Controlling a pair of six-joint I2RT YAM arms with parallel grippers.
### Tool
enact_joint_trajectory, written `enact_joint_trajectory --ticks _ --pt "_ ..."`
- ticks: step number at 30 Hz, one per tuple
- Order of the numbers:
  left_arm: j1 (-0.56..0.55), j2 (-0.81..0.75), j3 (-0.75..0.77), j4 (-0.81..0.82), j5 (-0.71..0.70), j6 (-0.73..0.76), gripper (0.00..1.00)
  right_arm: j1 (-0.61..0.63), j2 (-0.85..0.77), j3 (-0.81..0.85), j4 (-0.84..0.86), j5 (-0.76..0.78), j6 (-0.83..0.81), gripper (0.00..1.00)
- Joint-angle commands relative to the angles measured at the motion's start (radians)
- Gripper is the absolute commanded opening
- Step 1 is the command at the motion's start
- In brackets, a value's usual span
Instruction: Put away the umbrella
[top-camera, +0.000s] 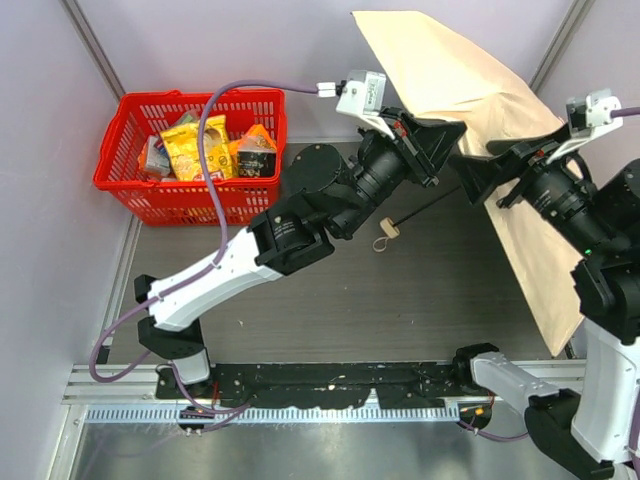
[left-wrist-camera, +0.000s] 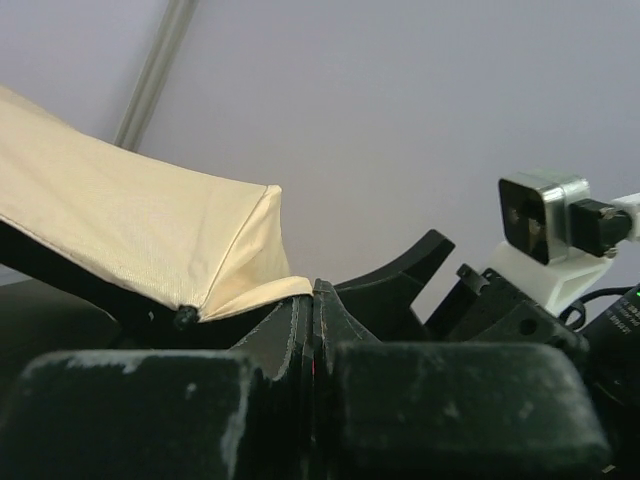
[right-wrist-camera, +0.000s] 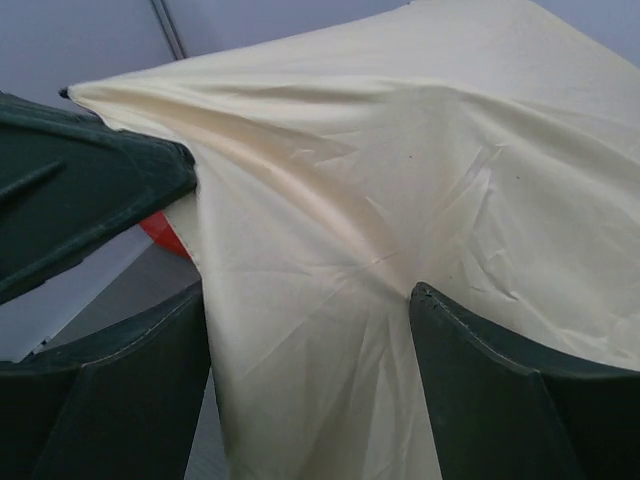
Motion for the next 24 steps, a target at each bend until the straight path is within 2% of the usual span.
enact_joint_trajectory --ticks 1,2,3,5,6,7,8,9,10,11,12,13,15,16,18,21,24 --pt "-0.029 -0.018 0.014 0.026 -0.011 0.053 0.00 0.000 -0.066 -0.146 0.123 0.004 -0.034 0.72" --pt "-0.033 -0.020 0.012 0.026 -0.012 0.055 0.00 0.002 -0.080 -0.155 0.122 0.005 -0.057 0.64" --pt "-0.036 -0.017 0.012 0.026 -0.011 0.056 0.00 0.002 -0.088 -0.173 0.126 0.003 -0.063 0.61" --pt "-0.043 -0.015 0.011 0.026 -0.012 0.058 0.00 0.002 -0.114 -0.196 0.159 0.030 -0.055 0.46" --pt "-0.046 -0.015 0.011 0.026 -0.011 0.061 0.00 0.002 -0.119 -0.204 0.166 0.055 -0.054 0.32" --pt "-0.049 -0.018 0.008 0.024 -0.011 0.067 0.00 0.002 -0.131 -0.213 0.186 0.067 -0.052 0.24" --pt "-0.047 -0.023 0.003 0.023 -0.011 0.076 0.00 0.000 -0.134 -0.216 0.194 0.099 -0.048 0.08" --pt "-0.049 -0.035 -0.009 0.020 -0.009 0.082 0.00 0.002 -0.134 -0.207 0.199 0.116 -0.028 0.01" --pt "-0.049 -0.044 -0.029 0.017 0.000 0.093 0.00 0.002 -0.129 -0.198 0.197 0.135 -0.020 0.01" --pt "-0.049 -0.072 -0.053 0.018 0.014 0.117 0.09 0.002 -0.119 -0.174 0.192 0.133 -0.009 0.01" --pt "-0.049 -0.104 -0.099 0.026 0.030 0.137 0.23 0.002 -0.113 -0.158 0.191 0.115 -0.006 0.01" --pt "-0.050 -0.153 -0.153 0.043 0.044 0.157 0.43 0.000 -0.103 -0.134 0.185 0.110 0.001 0.01" --pt "-0.049 -0.271 -0.309 0.098 0.078 0.196 0.77 0.002 -0.093 -0.103 0.179 0.106 0.009 0.01" --pt "-0.049 -0.341 -0.402 0.125 0.102 0.223 0.88 0.002 -0.089 -0.095 0.179 0.109 0.011 0.01" --pt "-0.049 -0.472 -0.606 0.155 0.156 0.266 0.91 0.002 -0.077 -0.051 0.179 0.112 0.014 0.01" --pt "-0.047 -0.630 -0.805 0.140 0.198 0.309 0.91 0.002 -0.050 -0.006 0.169 0.094 0.015 0.01" --pt "-0.049 -0.672 -0.949 0.147 0.154 0.322 0.93 0.002 -0.042 0.020 0.176 0.072 0.018 0.01"
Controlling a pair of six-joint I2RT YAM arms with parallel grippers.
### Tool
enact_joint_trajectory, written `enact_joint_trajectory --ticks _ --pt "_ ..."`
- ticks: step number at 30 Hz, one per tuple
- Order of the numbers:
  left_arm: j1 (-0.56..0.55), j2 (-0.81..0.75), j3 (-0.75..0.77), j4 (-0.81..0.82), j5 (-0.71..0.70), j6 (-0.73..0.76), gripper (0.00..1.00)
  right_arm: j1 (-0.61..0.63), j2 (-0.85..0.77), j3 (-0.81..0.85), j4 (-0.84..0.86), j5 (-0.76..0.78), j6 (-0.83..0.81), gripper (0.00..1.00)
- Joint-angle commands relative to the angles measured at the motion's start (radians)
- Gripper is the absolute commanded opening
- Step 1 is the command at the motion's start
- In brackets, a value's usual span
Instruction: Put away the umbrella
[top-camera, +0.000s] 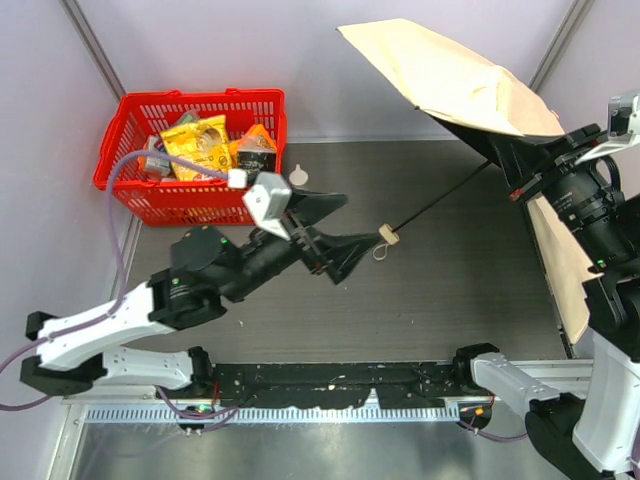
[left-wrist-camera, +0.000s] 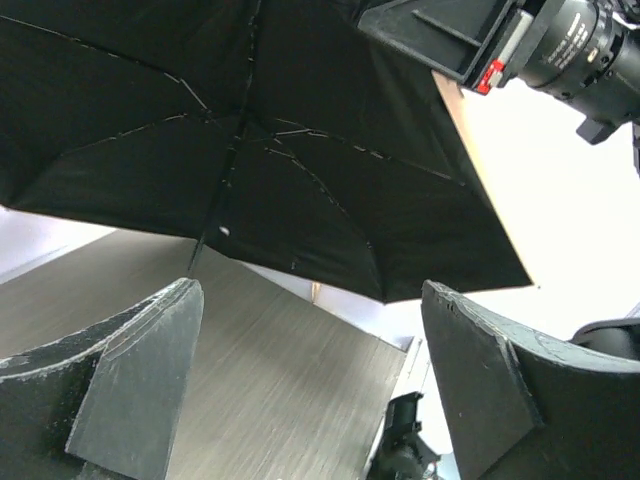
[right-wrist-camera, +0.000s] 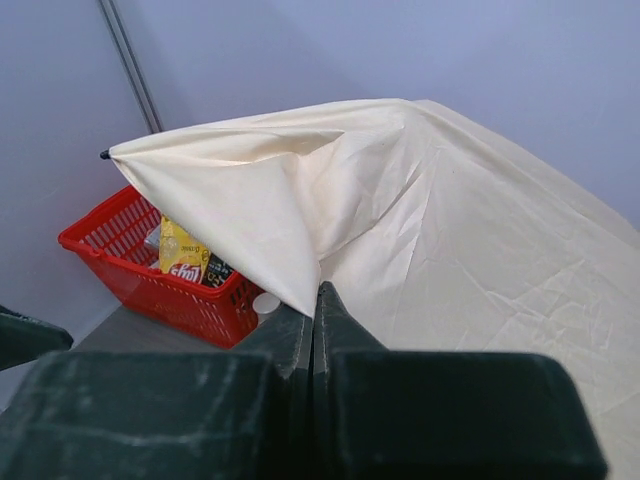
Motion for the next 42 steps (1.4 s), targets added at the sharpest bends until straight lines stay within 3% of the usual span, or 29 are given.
enact_joint_trajectory --ticks 1,4,8,10,16,19,23,26,29,33,40,41,42 --pt "-0.002 -0.038 -0.137 0.067 -0.011 0.073 0.95 0.002 0.008 0.057 0.066 -0.023 0.028 0.01" --pt "0.010 0.124 -0.068 0.014 -0.091 0.092 0.99 0.002 -0.010 0.042 0.091 -0.028 0.037 0.01" --pt "0.134 0.354 0.101 -0.074 -0.093 -0.038 0.97 0.000 -0.022 0.021 0.103 -0.023 0.050 0.01" --pt "0.179 0.427 0.122 -0.022 -0.024 -0.098 0.99 0.002 -0.019 0.022 0.100 -0.028 0.056 0.01" --pt "0.181 0.602 0.058 0.324 0.019 -0.043 1.00 0.002 -0.019 0.022 0.088 -0.034 0.053 0.01" --pt "0.202 0.713 0.105 0.395 0.039 -0.045 1.00 0.002 -0.022 0.024 0.088 -0.035 0.051 0.01" --pt "0.248 0.835 0.154 0.493 0.218 -0.134 1.00 0.002 -0.024 0.022 0.077 -0.037 0.054 0.01" --pt "0.254 0.953 0.294 0.409 0.219 -0.137 0.99 0.000 -0.028 0.019 0.074 -0.041 0.059 0.01" --pt "0.253 0.997 0.326 0.456 0.188 -0.096 1.00 0.002 -0.034 0.027 0.070 -0.054 0.070 0.01" --pt "0.256 1.057 0.409 0.403 0.148 -0.030 0.99 0.002 -0.041 0.033 0.070 -0.064 0.076 0.01" --pt "0.274 1.117 0.469 0.369 0.221 -0.068 0.72 0.002 -0.038 0.033 0.071 -0.090 0.100 0.01" --pt "0.274 1.126 0.489 0.360 0.241 -0.053 0.63 0.000 -0.039 0.028 0.070 -0.087 0.105 0.01" --pt "0.273 1.132 0.513 0.351 0.251 -0.039 0.44 0.002 -0.045 0.018 0.070 -0.080 0.109 0.01"
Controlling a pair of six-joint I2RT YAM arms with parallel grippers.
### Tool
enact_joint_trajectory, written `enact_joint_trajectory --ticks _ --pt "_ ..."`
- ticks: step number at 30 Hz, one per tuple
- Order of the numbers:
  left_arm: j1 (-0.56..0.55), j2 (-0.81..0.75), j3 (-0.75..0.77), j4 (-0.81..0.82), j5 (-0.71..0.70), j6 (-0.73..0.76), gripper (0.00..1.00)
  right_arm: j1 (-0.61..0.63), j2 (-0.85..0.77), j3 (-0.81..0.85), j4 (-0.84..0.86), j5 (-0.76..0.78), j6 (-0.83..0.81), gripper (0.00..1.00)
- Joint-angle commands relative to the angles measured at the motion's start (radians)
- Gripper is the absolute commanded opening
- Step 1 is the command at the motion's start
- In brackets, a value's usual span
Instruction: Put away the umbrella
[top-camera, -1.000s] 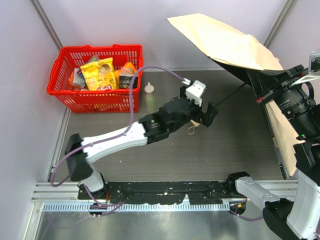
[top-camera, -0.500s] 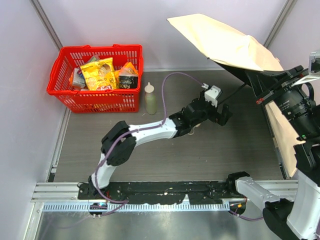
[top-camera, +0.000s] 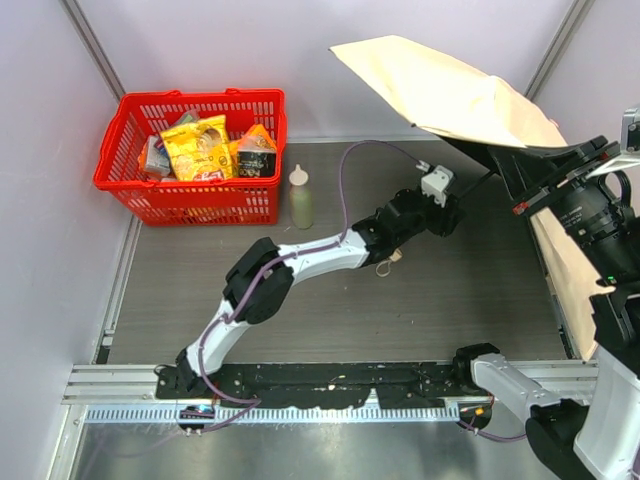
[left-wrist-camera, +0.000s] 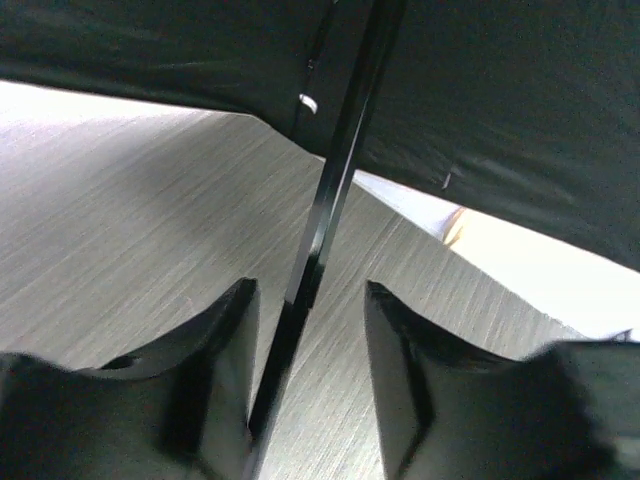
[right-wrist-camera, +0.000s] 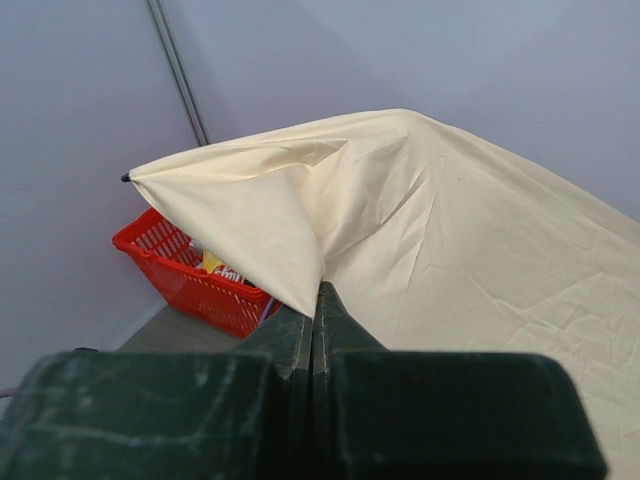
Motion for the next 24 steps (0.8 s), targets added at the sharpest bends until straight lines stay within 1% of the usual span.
enact_joint_trajectory --ticks 1,3,5,6,7,8,9,10,13,15,19,20,21,24 --pt "0.005 0.030 0.114 -0.027 0.058 0.048 0.23 0.002 -0.020 0.000 0.067 0.004 0.047 0.05" --pt "-0.001 0.019 0.151 -0.065 0.061 0.089 0.01 0.002 -0.031 -0.003 0.047 0.044 0.053 0.14" --pt "-0.013 -0.015 0.139 -0.052 0.062 0.151 0.00 0.002 -0.040 0.003 0.030 0.092 0.064 0.24" --pt "-0.018 -0.036 0.113 -0.033 0.062 0.178 0.00 0.002 -0.051 -0.002 0.025 0.127 0.087 0.38" --pt "-0.022 -0.057 0.092 -0.007 0.062 0.191 0.00 0.002 -0.066 -0.005 0.022 0.138 0.105 0.48" --pt "-0.025 -0.080 0.069 0.018 0.062 0.192 0.00 0.000 -0.076 -0.017 0.025 0.152 0.113 0.66" --pt "-0.027 -0.105 0.049 0.044 0.062 0.197 0.00 0.000 -0.094 -0.023 0.025 0.153 0.116 0.75" --pt "-0.030 -0.125 0.032 0.061 0.058 0.198 0.00 0.000 -0.102 -0.032 0.027 0.163 0.121 0.80" --pt "-0.030 -0.185 0.030 0.060 -0.005 0.200 0.00 0.003 -0.157 -0.040 0.038 0.152 0.121 0.80" --pt "-0.028 -0.209 0.076 0.003 -0.068 0.186 0.00 0.000 -0.207 -0.049 0.074 0.181 0.135 0.80" --pt "-0.028 -0.266 0.144 -0.054 -0.134 0.152 0.00 0.002 -0.304 -0.077 0.160 0.290 0.161 0.80" --pt "-0.028 -0.288 0.145 -0.054 -0.137 0.149 0.00 0.002 -0.316 -0.085 0.170 0.351 0.162 0.80" --pt "-0.028 -0.306 0.138 -0.039 -0.140 0.143 0.00 0.002 -0.344 -0.091 0.173 0.371 0.158 0.80" --pt "-0.030 -0.367 0.119 -0.005 -0.158 0.128 0.00 0.002 -0.416 -0.181 0.220 0.419 0.152 0.80"
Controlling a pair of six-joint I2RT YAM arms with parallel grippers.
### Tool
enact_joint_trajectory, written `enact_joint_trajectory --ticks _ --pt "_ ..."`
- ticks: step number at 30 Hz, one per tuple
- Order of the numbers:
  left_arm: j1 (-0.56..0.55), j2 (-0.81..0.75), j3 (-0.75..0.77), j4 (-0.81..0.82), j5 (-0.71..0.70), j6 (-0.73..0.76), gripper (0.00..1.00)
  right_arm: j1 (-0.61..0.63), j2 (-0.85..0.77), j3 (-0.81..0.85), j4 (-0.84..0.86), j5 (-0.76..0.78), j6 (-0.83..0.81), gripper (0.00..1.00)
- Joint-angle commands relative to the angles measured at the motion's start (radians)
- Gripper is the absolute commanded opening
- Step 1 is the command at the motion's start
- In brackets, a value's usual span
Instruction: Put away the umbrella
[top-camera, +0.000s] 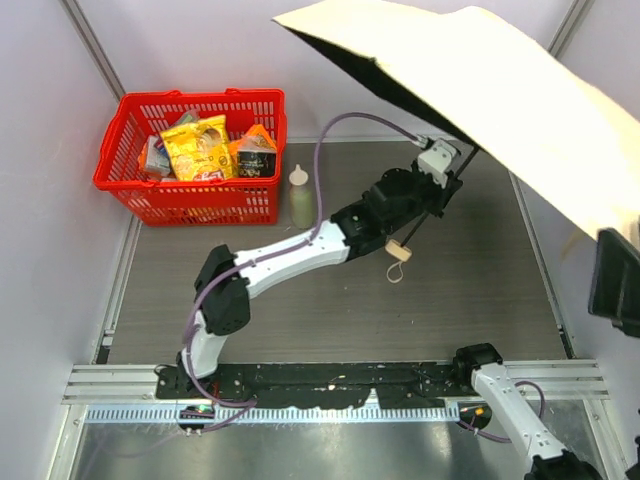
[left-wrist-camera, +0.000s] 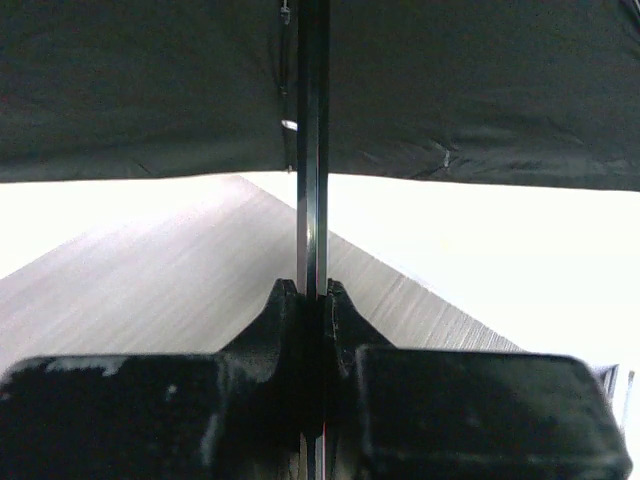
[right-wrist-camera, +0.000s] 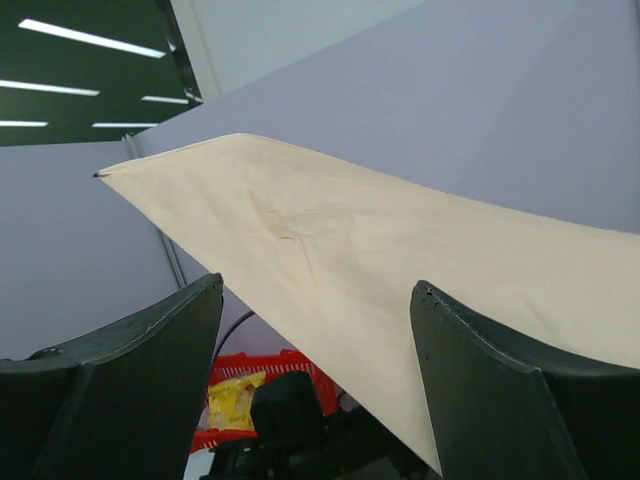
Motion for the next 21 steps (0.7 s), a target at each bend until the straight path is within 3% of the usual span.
enact_joint_trajectory --ticks 1,4,7,10,15,16,18,21 --pt "0.002 -0.187 0.068 0.149 -0.098 -0.035 0.00 0.002 -0.092 -0.121 0.112 0.106 0.006 0.80" --pt "-0.004 -0.200 0.160 0.009 -0.283 -0.081 0.00 0.002 -0.161 -0.180 0.151 0.075 0.006 0.80" --pt "-0.006 -0.192 0.294 -0.188 -0.377 -0.142 0.00 0.002 -0.194 -0.191 0.044 0.098 0.011 0.79" --pt "-0.006 -0.225 0.256 -0.223 -0.394 -0.162 0.00 0.002 -0.218 -0.188 -0.045 0.144 -0.014 0.79" --pt "-0.006 -0.310 0.130 -0.176 -0.353 -0.187 0.00 0.017 -0.176 -0.190 -0.329 0.351 0.026 0.78" --pt "-0.004 -0.327 0.110 -0.165 -0.332 -0.191 0.00 0.032 -0.151 -0.221 -0.335 0.333 0.061 0.78" --pt "-0.004 -0.354 0.073 -0.158 -0.292 -0.203 0.00 0.042 -0.102 -0.324 -0.291 0.107 0.110 0.76" --pt "-0.002 -0.397 -0.003 -0.115 -0.232 -0.216 0.00 0.039 -0.041 -0.505 -0.057 -0.106 0.167 0.75"
